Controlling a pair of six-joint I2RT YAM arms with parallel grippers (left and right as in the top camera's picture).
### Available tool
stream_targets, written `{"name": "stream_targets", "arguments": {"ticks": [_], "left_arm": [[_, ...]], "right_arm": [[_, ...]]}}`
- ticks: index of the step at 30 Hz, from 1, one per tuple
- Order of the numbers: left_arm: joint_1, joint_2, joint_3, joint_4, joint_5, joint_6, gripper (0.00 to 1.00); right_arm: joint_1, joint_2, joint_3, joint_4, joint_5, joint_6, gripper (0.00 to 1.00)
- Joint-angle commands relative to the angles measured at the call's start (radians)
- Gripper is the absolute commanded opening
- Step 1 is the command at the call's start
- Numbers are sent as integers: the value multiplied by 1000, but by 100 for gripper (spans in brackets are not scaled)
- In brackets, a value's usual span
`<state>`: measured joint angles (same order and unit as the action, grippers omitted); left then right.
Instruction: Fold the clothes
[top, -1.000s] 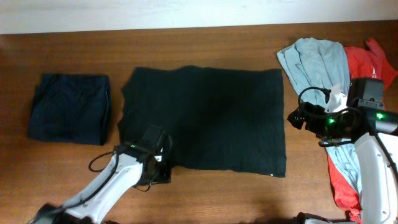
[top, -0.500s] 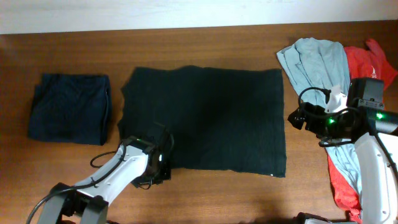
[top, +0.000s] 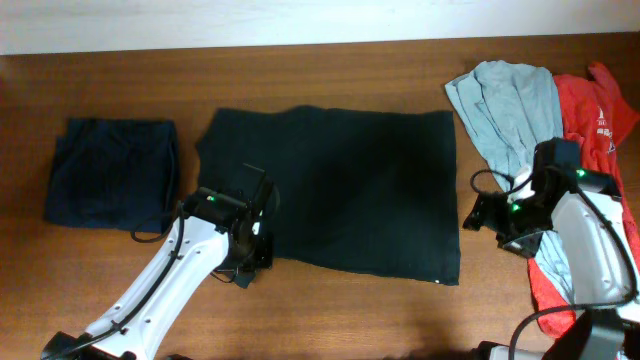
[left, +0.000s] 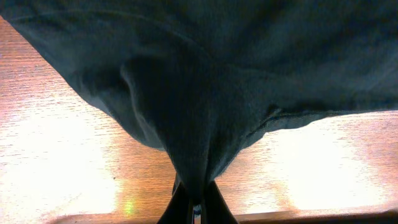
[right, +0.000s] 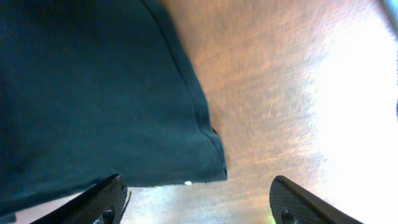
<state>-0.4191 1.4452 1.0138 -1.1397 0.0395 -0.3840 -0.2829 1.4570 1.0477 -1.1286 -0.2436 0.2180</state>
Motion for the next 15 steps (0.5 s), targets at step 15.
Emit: {"name": "stream_targets", "arguments": {"ticks": [15], "left_arm": [[-3,-13,13,-2,-22,23,1]], "right_arm": [[-5,10,-423,200,-179,71,62]]}}
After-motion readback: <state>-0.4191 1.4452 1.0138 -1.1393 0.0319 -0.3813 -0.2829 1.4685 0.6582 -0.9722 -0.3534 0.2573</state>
